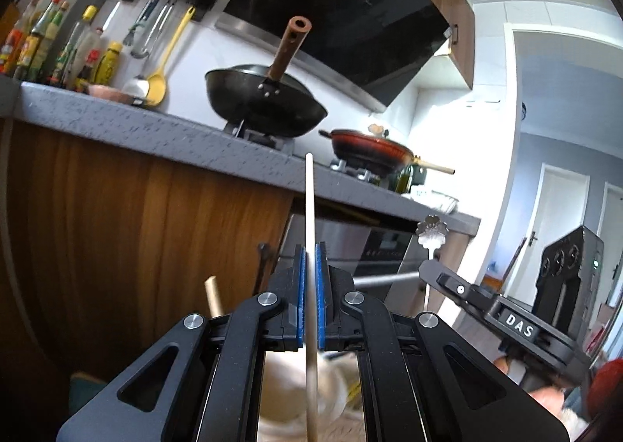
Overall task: Organize utensils
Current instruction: 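Carry the chopstick and spoon up over the ceramic pot with both grippers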
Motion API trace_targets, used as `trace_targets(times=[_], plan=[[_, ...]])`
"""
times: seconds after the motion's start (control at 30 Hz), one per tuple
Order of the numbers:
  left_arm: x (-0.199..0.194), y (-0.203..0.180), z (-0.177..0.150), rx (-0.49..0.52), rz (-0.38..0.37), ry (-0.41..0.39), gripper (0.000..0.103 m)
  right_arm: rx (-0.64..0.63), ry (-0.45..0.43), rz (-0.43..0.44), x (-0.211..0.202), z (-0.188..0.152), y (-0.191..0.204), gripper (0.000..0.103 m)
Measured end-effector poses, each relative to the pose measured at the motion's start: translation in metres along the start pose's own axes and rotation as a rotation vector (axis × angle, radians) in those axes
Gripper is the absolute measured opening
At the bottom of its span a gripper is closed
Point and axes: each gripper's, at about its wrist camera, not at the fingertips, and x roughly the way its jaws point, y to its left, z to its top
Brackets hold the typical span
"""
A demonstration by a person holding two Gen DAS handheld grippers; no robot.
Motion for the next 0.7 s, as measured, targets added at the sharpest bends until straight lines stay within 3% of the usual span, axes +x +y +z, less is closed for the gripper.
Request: trace_targets(times=[0.17,0.4,0.7], plan=[[0.017,-0.013,-0.003,0.052,0.055,-0.033,0.005,0.008,-0.053,-0.015,-0.003,0.003,-0.002,0.002],[0.025,-0.024,-0.019,0.163,0.134,-0.071,0.005,-0.040,-0.014,-0.028,0.011,-0.012,0.003,0.002],[0.012,-0.028,-0.032,0.198,0.123,-0.075,0.005,-0.067,0.024,-0.022,0.017,-0.022,0.004,0.002]])
